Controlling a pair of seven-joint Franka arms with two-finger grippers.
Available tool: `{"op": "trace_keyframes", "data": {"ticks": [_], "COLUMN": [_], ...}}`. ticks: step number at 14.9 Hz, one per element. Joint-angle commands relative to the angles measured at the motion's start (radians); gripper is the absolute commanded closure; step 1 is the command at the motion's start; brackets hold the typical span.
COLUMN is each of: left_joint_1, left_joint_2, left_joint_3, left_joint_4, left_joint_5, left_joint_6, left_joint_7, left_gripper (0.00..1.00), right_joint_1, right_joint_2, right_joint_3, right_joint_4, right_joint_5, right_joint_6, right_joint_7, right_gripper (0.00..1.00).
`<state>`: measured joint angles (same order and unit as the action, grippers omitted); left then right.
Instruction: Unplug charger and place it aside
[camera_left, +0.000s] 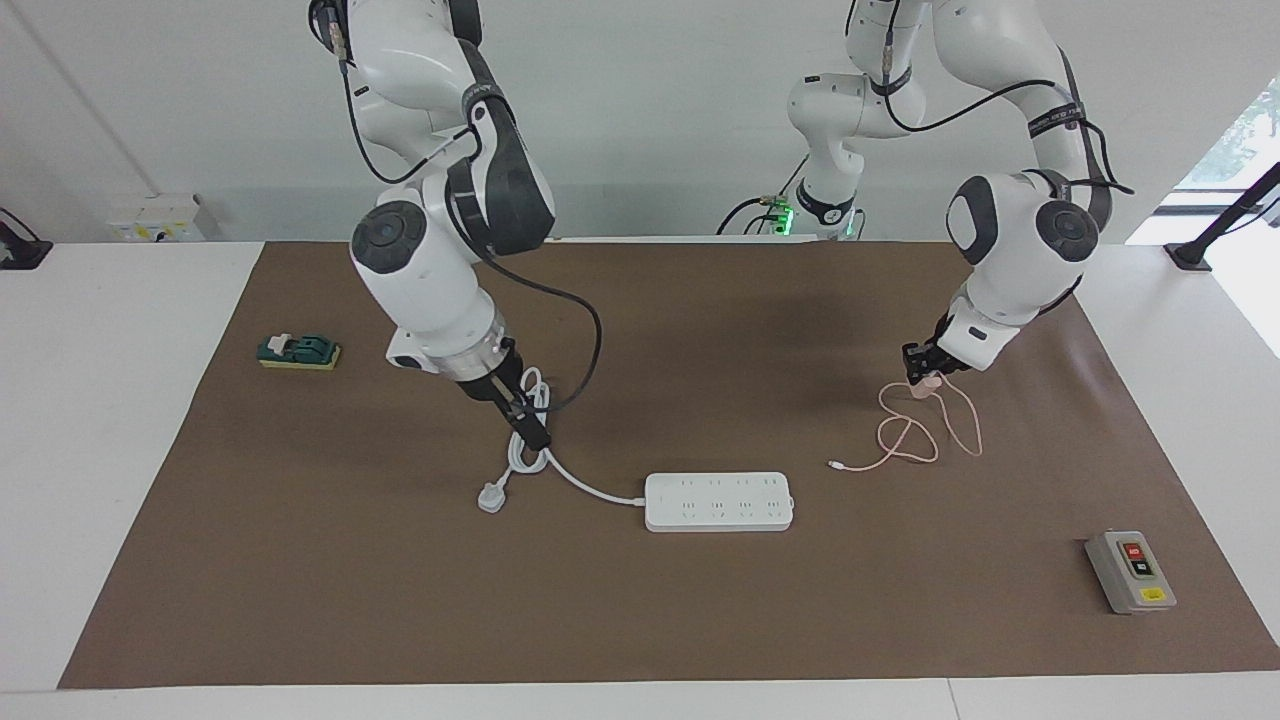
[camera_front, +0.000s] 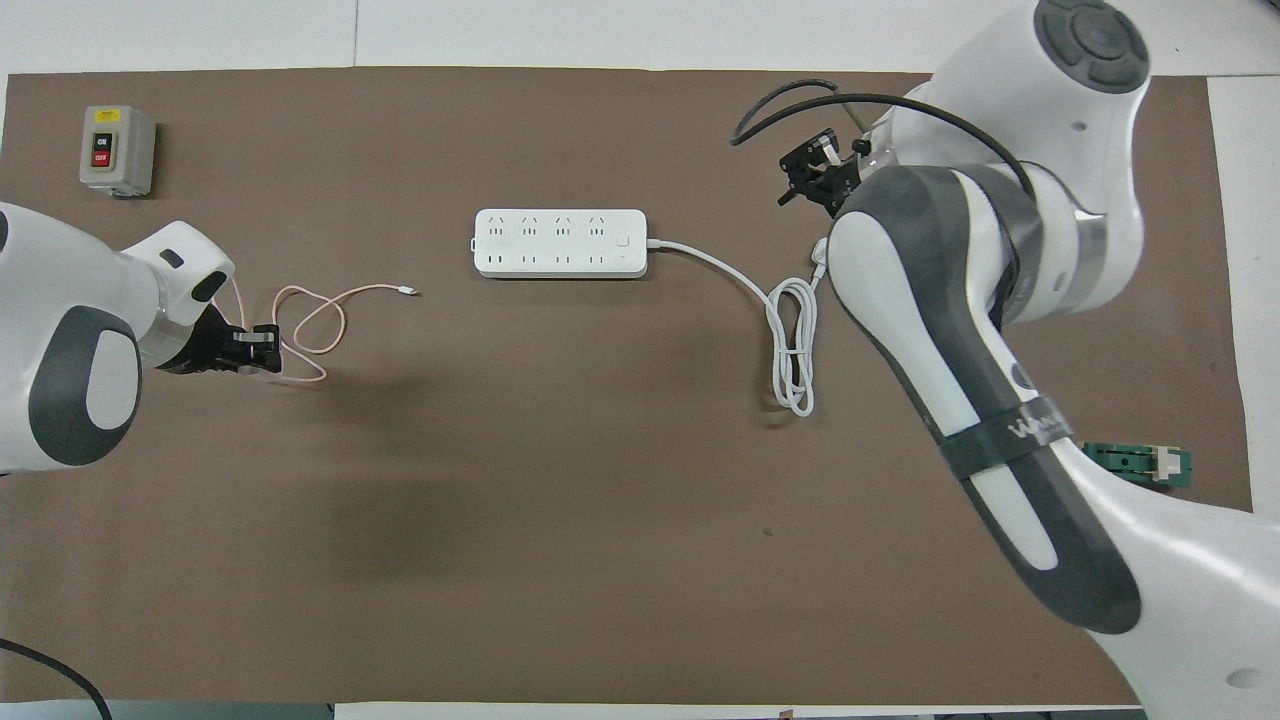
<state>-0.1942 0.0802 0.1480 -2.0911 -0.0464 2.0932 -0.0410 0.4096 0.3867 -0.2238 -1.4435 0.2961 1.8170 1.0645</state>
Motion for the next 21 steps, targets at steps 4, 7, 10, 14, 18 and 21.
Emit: {"op": "trace_keyframes", "data": {"ticks": [4,7,10,14,18,21], "left_joint_1": [0.088,0.16,0.177,0.179,0.164,0.162], "left_joint_2": [-0.076,-0.069,-0.045,-0.033,-0.051,-0.106], "left_joint_3": [-0.001,0.001,0.001,0.001,0.001,-0.001], "left_joint_4": [-0.161,-0.15,-0.019,0.15,0.242,0.272], "left_joint_5": [0.007,0.01,0.04,0.04,0.042,0.042], "left_joint_6": [0.162,0.148,-0.002,-0.169,-0.251,-0.316], "left_joint_7": [0.079,0.102,0.11,0.09,-0.009,-0.022], "left_gripper": [0.21,0.0,0.0,0.0,0.0,0.0], "right_joint_1": [-0.104,-0.127,-0.198,-0.226,-0.241,-0.305], "right_joint_2": [-0.112,-0.129,-0.143,-0.16,-0.257,-0.304], "right_joint_3": [0.003,-0.002,0.007,0.058,0.069,0.113], "right_joint_4": [-0.037,-0.035,-0.043,-0.054,-0.156,-0.195], "right_joint_5": [-0.193,-0.261,-0.252,-0.244,-0.244,-0.242], "right_joint_6": [-0.159,-0.174,-0.22,-0.26,-0.26,-0.251], "right_joint_7": [-0.461,-0.662,-0.828,-0.83,-0.83,-0.839], "right_gripper": [0.0,0.0,0.0,0.0,0.0,0.0]}}
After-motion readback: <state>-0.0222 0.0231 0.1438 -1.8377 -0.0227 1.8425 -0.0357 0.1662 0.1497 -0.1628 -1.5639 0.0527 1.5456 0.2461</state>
